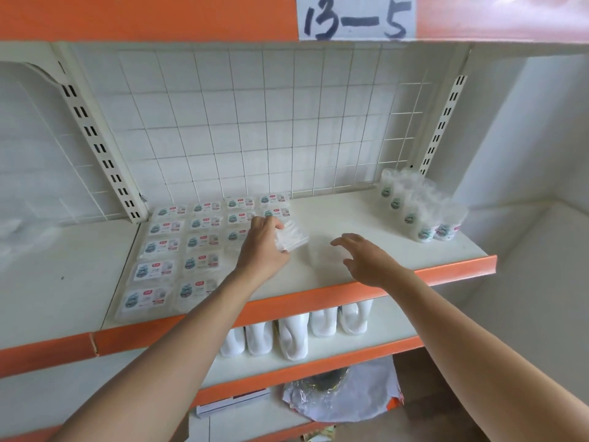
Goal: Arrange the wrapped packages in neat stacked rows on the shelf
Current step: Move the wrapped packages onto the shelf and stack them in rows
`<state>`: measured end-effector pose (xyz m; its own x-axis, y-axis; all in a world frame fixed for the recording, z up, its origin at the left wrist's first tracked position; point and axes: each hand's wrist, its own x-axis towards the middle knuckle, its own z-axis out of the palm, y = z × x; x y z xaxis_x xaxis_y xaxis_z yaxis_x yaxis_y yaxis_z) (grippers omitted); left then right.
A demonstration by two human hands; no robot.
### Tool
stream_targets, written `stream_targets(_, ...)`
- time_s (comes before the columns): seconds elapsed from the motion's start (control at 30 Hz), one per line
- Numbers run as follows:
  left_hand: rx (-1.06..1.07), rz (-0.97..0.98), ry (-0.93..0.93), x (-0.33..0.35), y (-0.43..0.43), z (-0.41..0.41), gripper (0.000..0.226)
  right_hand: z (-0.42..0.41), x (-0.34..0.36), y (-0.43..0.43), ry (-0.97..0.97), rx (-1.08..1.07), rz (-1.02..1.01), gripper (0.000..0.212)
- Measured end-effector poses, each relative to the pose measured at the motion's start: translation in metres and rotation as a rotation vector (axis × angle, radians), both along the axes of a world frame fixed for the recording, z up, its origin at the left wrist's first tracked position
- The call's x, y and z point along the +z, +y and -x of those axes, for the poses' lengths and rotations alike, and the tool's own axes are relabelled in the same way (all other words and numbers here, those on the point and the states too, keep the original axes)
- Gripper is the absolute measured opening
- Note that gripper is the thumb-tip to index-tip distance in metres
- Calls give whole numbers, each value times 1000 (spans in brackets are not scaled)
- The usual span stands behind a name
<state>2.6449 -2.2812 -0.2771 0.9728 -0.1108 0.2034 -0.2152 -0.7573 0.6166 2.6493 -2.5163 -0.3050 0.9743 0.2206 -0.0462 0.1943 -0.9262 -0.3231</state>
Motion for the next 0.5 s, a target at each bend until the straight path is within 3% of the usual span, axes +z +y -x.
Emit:
stream_targets(0.17,21,22,-25,2,-27,3,52,-9,4,-12,-80,109,-44,48)
stream_targets(0.27,39,51,-42,2,-39,6,52,-16,11,-8,-165,175,-252,47)
stream_targets(0.4,62,126,-35,3,-45,13,47,-19,15,1,-66,248,-541,54)
stream_targets(0.5,60,168,28,4,-42,16,40,-19,17,3,-14,300,-625,54)
